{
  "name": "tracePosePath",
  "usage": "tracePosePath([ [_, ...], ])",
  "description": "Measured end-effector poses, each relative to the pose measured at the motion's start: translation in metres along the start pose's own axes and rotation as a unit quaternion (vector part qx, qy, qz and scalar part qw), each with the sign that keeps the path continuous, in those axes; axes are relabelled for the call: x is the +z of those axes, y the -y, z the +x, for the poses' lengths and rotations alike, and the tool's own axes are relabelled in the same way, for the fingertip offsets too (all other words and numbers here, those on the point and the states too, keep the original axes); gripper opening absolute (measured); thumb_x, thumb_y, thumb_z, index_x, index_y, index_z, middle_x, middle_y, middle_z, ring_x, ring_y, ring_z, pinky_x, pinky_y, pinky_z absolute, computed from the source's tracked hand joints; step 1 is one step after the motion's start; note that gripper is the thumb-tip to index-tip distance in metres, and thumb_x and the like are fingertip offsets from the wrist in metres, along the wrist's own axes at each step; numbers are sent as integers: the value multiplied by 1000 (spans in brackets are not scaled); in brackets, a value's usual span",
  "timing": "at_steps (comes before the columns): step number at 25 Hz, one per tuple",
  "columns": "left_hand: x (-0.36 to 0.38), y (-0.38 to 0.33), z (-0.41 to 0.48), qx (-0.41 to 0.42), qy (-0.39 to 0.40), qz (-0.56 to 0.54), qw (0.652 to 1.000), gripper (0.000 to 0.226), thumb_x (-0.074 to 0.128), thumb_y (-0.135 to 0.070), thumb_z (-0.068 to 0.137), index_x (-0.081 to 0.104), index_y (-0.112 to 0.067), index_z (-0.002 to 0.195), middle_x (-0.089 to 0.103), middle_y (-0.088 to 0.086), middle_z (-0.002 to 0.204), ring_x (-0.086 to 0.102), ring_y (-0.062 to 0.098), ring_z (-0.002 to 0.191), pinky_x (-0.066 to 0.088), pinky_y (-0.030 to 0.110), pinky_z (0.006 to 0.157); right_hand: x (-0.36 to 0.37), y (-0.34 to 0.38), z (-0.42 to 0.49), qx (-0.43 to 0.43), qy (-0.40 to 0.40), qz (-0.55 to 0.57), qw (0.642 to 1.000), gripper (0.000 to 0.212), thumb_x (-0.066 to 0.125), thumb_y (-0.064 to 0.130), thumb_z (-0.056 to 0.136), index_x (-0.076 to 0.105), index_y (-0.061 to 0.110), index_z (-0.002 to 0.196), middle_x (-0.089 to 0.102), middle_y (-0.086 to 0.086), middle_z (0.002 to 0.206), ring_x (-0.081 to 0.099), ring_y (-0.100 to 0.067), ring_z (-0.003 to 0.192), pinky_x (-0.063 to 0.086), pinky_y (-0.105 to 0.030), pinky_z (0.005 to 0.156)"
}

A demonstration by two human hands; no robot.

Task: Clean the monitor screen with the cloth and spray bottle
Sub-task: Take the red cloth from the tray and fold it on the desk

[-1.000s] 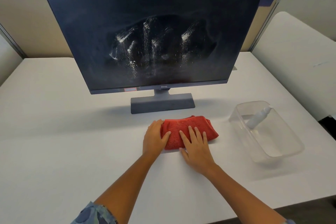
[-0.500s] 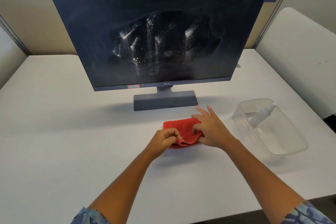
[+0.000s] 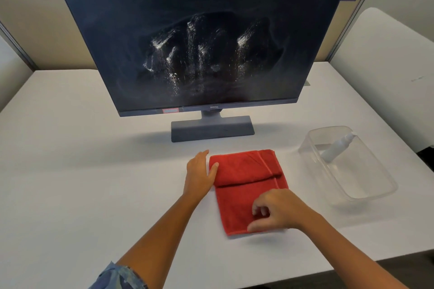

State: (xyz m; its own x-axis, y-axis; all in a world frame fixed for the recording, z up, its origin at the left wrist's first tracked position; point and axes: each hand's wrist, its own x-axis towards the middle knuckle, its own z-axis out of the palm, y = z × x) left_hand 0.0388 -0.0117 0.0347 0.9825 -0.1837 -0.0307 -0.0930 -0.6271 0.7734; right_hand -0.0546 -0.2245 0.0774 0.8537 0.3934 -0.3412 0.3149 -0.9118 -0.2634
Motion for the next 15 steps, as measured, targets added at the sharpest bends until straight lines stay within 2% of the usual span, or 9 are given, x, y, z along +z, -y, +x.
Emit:
tracePosePath([
  [2,3,-3,2,-29,34,-7,999,57,58,-26,89,34,-10,138,51,15,136,48,31,124,38,43,104,-2,0,6,26,-90,2,996,41,52,64,80,67,29,94,66,9,87,59,-9,78,44,-25,65],
  [4,5,-6,1,-27,12,-25,999,61,64,-19,85,34,-9,138,57,15,128,52,30,119,41,42,102,-4,-1,14,36,-161,7,986,32,57,46,86,65,25,109,66,3,107,60,-16,98,48,-29,79],
  [7,3,-13,0,-14,-17,-93,995,59,65,-1,81,39,-6,135,64,13,104,60,24,99,47,38,94,-7,-2,31,57,-206,11,977,51,62,35,85,50,20,133,52,-8,135,48,-26,123,43,-37,100],
  [9,2,-14,-1,2,18,-149,989,59,60,7,79,41,-8,134,63,4,91,61,14,87,52,28,89,-11,-1,45,70,-202,-5,977,69,64,37,83,33,23,144,35,-12,149,34,-29,135,34,-40,109],
  [11,0,-15,-2,28,50,-169,984,60,56,10,78,43,-11,132,62,0,84,61,9,82,49,14,82,-15,-2,59,75,-177,-30,981,83,68,42,80,21,28,147,18,-13,156,19,-31,142,25,-45,114],
  [13,-2,-13,-3,55,71,-170,981,61,55,11,77,44,-15,131,62,-1,81,61,8,81,47,8,78,-19,-5,69,53,-146,-52,986,77,69,43,78,32,29,144,16,-14,157,14,-33,143,17,-49,116],
  [15,-5,-11,-5,63,92,-187,976,61,57,5,76,43,-23,129,62,0,85,61,8,84,48,10,79,-26,-6,74,16,-134,-75,988,48,66,39,82,57,25,126,38,-12,148,26,-29,139,12,-46,116],
])
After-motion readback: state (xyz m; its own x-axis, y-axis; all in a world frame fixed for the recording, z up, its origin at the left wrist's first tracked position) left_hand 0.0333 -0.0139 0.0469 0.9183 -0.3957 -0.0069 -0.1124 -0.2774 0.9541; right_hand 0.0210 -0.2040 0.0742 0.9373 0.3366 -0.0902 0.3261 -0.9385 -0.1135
